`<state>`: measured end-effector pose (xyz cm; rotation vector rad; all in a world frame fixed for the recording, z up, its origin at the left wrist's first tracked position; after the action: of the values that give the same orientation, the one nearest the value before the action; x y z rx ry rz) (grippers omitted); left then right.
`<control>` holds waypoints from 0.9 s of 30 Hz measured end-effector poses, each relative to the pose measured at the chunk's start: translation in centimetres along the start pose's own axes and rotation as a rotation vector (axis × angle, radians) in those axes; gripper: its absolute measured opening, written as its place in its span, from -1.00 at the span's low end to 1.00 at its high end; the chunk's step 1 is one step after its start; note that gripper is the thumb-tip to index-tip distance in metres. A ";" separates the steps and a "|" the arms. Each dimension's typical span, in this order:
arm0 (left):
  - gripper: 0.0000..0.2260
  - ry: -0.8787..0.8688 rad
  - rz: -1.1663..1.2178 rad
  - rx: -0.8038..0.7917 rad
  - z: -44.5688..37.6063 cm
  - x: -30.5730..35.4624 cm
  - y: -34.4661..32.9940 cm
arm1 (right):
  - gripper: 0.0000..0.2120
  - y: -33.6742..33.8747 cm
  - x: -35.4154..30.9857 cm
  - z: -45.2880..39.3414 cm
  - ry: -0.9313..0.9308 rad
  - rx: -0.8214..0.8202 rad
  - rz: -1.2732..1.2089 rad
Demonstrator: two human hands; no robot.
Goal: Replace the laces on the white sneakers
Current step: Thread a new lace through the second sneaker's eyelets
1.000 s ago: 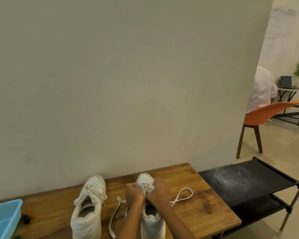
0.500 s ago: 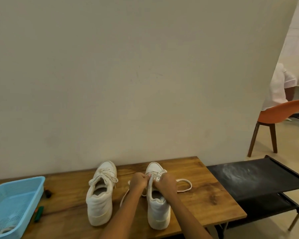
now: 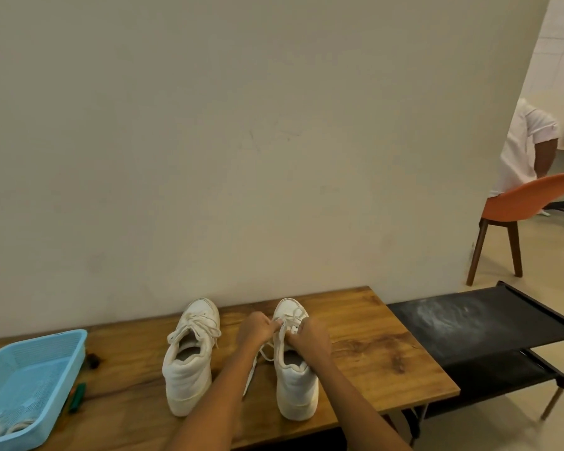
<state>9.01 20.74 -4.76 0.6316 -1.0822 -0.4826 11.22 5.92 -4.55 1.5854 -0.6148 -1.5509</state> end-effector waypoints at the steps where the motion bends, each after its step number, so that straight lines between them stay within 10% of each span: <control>1: -0.73 -0.024 -0.059 -0.005 -0.1 0.2 -0.1 | -0.60 0.1 0.0 0.1 0.003 0.003 0.005; 4: -0.75 -0.096 0.237 0.109 0.8 1.3 1.5 | -0.60 0.4 -0.1 0.2 0.017 0.004 0.025; 9: -0.72 -0.148 1.520 0.190 1.8 1.9 2.9 | -0.62 0.6 -0.3 0.4 0.030 0.005 0.001; 17: -0.79 -0.041 0.109 0.051 0.2 -0.5 -0.8 | -0.65 0.5 -0.4 0.3 0.019 0.001 0.058; 20: -0.82 -0.096 0.282 0.192 0.9 0.1 0.4 | -0.61 0.6 -0.6 0.3 0.028 0.005 0.070; 25: -0.75 -0.064 1.412 0.401 1.1 -0.9 2.8 | -0.63 0.8 -0.4 0.5 0.023 0.005 0.054; 27: -0.75 -0.038 1.322 0.456 1.5 -1.3 3.8 | -0.65 0.8 -0.4 0.5 0.020 0.002 0.054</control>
<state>7.37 24.01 -2.57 0.1792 -1.4052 0.9149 10.85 5.68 -3.66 1.5715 -0.6424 -1.4936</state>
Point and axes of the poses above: each hand's wrist, its own z-axis away from the middle knuckle, its own y-axis out of the back of the hand, x = y × z, the point moved 9 cm from there along -z, towards the middle knuckle, and after that the axes turned 12 degrees about -x, right-handed, at the moved point
